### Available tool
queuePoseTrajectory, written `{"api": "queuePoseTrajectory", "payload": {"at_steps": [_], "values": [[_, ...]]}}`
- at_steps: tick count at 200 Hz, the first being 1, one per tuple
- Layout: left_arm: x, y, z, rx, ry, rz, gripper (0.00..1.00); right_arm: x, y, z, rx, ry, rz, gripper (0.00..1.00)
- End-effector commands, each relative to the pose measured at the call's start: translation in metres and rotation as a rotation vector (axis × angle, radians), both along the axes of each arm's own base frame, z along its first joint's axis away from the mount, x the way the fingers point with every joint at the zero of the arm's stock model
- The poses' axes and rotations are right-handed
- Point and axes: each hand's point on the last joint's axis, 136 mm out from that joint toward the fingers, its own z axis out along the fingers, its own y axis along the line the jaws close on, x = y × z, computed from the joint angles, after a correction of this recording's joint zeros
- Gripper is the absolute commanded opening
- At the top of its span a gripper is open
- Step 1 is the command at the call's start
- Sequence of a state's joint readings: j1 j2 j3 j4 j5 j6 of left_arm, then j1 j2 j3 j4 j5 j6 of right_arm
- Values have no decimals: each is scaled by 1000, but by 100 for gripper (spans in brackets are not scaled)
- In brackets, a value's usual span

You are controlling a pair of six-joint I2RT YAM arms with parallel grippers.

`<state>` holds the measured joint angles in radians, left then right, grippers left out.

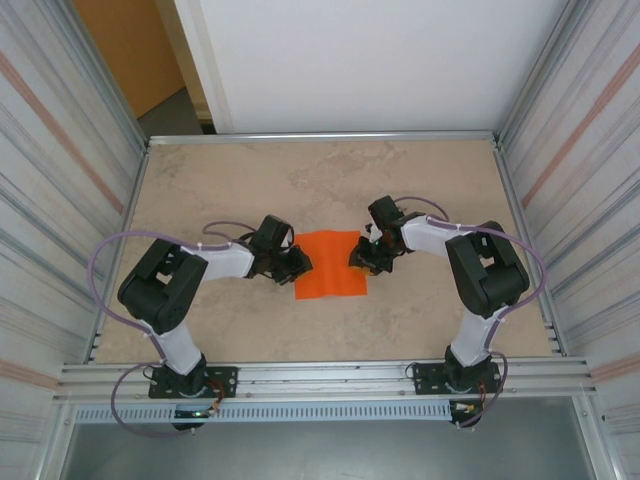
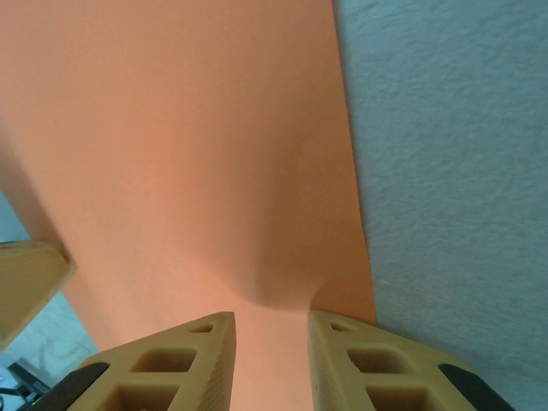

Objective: Fold a paper plane with a square sheet of paper (pick it up from the middle)
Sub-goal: First fold in half a square sheet of paper at the center of the table.

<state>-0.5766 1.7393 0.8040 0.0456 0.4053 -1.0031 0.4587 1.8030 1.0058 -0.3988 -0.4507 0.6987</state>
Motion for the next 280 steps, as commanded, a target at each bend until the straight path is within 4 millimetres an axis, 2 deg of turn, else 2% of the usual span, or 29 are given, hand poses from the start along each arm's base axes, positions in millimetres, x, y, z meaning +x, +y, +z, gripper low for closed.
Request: {"api": "queuePoseTrajectory", "payload": {"at_steps": [1,36,67,93,127,140,178,217,247,280], "values": [[-4,1,-14,-11,19,20,16,-5,-1,-20,-25,51,-10,28],[4,-4,-4,-46,-37,18,20,3,4,-19,-6,37,-19,27],[11,-9,7,-86,-90,13,28,11,9,-19,5,31,-17,27],[11,-14,12,-116,-117,1,49,12,16,-20,7,29,-1,27],[10,-13,16,-147,-150,2,67,13,21,-24,8,35,9,27],[9,-14,17,-154,-155,-3,71,12,24,-25,13,38,17,27],[9,-14,17,-132,-137,-15,72,8,45,-22,59,42,50,27],[6,-8,9,-83,-101,-11,69,4,63,-20,107,48,74,27],[5,-7,6,-66,-85,-16,63,6,65,-15,127,39,71,27],[8,-8,11,-50,-99,-38,50,11,63,-1,153,6,59,27]]}}
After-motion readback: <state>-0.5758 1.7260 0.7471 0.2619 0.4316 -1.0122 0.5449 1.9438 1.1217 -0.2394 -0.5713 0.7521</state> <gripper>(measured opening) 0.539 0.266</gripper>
